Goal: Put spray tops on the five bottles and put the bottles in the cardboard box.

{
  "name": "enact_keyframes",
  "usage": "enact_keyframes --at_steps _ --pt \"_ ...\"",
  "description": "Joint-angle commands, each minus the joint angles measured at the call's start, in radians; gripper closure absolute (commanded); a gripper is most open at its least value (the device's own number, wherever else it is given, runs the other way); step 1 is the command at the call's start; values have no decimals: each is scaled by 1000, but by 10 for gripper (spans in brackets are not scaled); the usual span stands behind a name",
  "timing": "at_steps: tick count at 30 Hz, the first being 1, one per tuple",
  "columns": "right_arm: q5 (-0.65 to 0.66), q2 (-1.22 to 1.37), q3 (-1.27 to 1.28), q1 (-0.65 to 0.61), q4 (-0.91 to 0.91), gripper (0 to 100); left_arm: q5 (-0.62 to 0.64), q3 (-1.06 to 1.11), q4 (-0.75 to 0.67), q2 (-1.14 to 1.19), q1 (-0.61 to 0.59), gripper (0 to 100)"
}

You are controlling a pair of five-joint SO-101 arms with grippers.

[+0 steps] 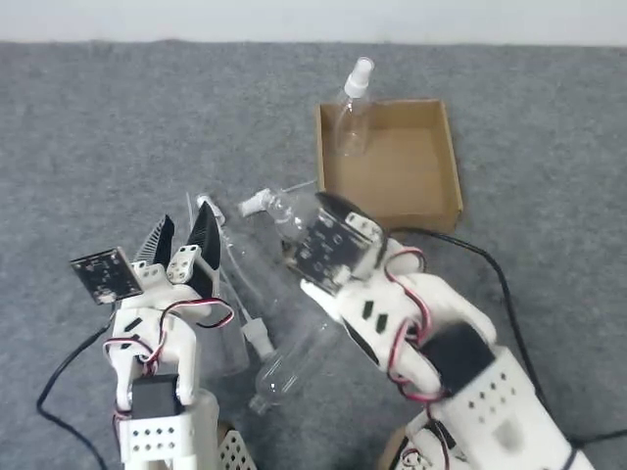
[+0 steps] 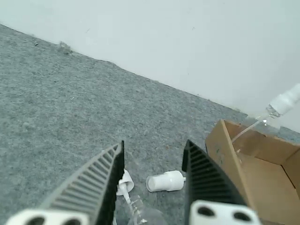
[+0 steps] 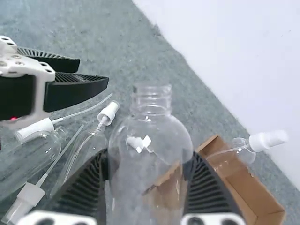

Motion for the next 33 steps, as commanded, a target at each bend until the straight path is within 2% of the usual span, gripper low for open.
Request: enact_keyframes --at_steps 1,9,16,25,33 --pt "5 -147 43 -2 -22 958 -6 -13 -25 -20 -3 813" --pt "9 -288 149 2 -24 958 -6 -13 -23 -20 -3 813" --pt "3 -303 176 99 -25 958 -8 -13 -14 -20 0 813" --pt "3 -312 296 104 -156 958 -8 -13 -14 -20 0 813" --pt "3 -312 302 104 -148 958 -8 -13 -14 -20 0 813"
